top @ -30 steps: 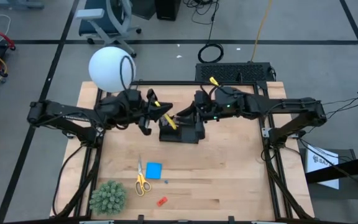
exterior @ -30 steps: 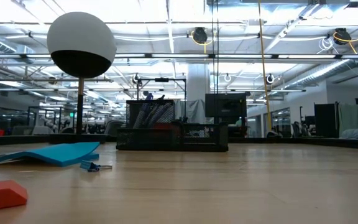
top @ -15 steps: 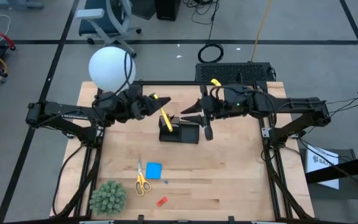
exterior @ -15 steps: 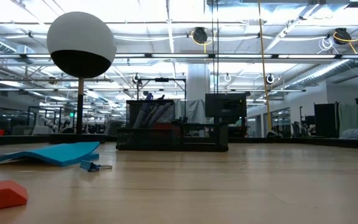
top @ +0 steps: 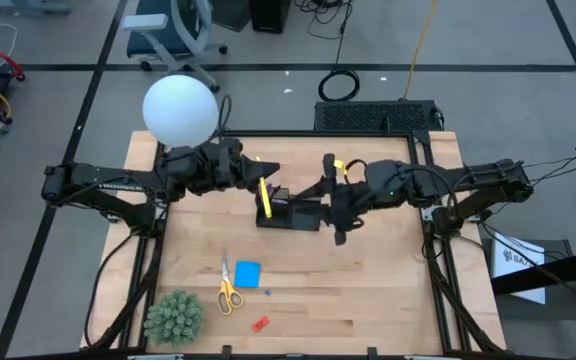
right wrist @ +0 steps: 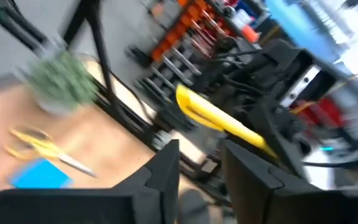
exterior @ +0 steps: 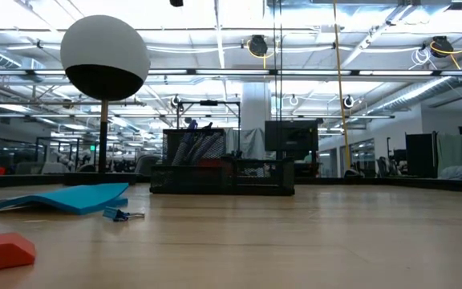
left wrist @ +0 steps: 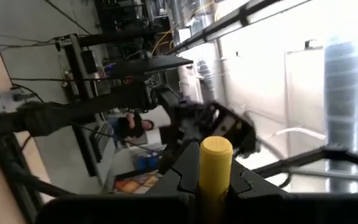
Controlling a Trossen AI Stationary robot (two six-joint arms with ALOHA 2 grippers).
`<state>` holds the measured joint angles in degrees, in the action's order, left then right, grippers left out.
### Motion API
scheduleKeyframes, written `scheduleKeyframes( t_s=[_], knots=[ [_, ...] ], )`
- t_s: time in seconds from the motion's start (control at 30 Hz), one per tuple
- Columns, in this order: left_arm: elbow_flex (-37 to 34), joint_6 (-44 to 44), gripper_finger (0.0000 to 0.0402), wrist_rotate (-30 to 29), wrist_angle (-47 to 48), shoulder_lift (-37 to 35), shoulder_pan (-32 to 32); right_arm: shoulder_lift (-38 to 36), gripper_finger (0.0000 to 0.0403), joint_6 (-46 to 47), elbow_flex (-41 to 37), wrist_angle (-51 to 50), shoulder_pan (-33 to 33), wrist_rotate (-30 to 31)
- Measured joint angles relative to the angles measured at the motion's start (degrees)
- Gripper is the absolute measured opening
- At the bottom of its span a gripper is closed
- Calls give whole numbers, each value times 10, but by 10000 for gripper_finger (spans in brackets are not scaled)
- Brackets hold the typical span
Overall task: Pick and place office supplies into organizer
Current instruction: Put the yellow pen into the black desk organizer
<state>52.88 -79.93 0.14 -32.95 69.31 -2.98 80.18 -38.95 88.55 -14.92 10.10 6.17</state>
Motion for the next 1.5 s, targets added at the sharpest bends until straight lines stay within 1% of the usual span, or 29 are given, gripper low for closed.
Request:
scheduleKeyframes(
  t_s=[0.13, 0.2, 0.3, 0.53, 0.6, 0.73, 0.87, 1.07, 1.17, 1.27, 1.37, 1.5],
  knots=[
    [0, -43, 15, 0, -11, 0, -10, 0, 147, -113, 0, 1, 23, 90],
    [0, -64, 15, 0, -13, 0, -11, 1, 165, -157, 0, 2, 29, 103],
    [1, -86, 15, 0, -19, 13, -8, 7, 188, -193, 0, 21, 34, 117],
    [1, -123, 15, 4, -77, 54, 14, 30, 218, -243, 0, 99, 36, 118],
    [1, -130, 15, 2, -105, 69, 18, 37, 221, -247, 0, 100, 36, 118],
    [1, -137, 15, 2, -139, 85, 22, 51, 221, -261, 0, 105, 37, 117],
    [1, -138, 15, 2, -144, 92, 25, 66, 218, -266, 0, 114, 41, 115],
    [1, -140, 15, 3, -149, 104, 31, 87, 218, -264, 0, 175, 42, 114],
    [1, -138, 16, 3, -150, 102, 32, 95, 208, -263, 0, 190, 43, 101],
    [1, -134, 15, 5, -152, 103, 30, 103, 186, -260, 0, 200, 45, 101],
    [1, -132, 15, 10, -154, 103, 30, 107, 151, -252, -1, 205, 46, 101],
    [1, -128, 15, 13, -153, 102, 30, 107, 85, -234, -1, 208, 46, 102]
  ],
)
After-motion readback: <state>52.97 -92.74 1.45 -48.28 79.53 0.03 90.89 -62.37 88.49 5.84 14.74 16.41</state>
